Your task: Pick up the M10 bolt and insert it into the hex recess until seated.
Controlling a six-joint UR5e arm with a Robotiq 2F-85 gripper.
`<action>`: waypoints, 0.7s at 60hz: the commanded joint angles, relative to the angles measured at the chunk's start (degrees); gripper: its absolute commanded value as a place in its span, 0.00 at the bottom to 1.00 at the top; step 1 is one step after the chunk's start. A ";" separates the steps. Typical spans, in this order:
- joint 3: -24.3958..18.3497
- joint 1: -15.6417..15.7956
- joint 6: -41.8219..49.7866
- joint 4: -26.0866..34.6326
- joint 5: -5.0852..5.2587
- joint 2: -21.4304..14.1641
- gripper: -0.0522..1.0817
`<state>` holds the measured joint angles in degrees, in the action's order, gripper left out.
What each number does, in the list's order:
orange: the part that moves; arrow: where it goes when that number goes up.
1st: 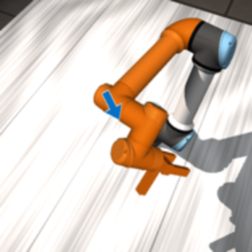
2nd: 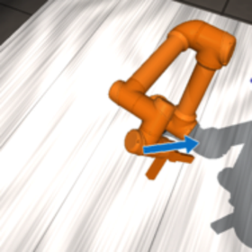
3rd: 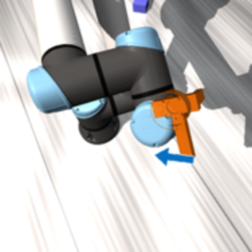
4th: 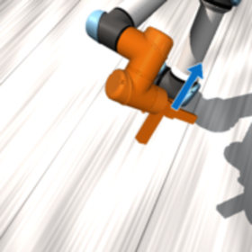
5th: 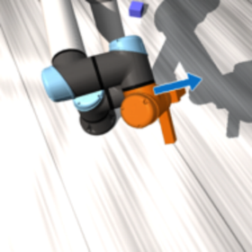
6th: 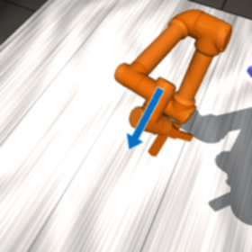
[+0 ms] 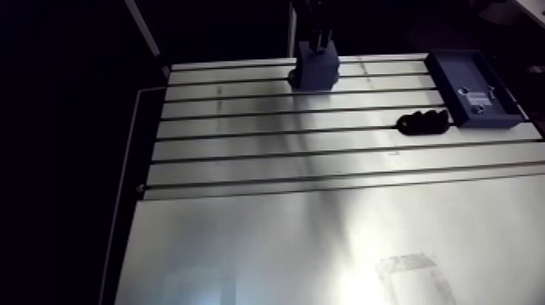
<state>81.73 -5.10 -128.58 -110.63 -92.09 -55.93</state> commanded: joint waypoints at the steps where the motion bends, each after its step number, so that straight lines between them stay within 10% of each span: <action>1: -0.04 0.00 -1.80 0.01 -0.06 -0.08 0.62; 11: 0.32 0.00 -2.86 -0.15 -0.32 -0.85 0.32; 29: -0.83 0.00 0.96 0.09 0.20 -3.86 0.29; 42: 0.37 0.16 15.64 0.60 -0.13 -6.19 0.49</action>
<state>81.33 -5.10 -124.03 -110.45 -92.09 -60.03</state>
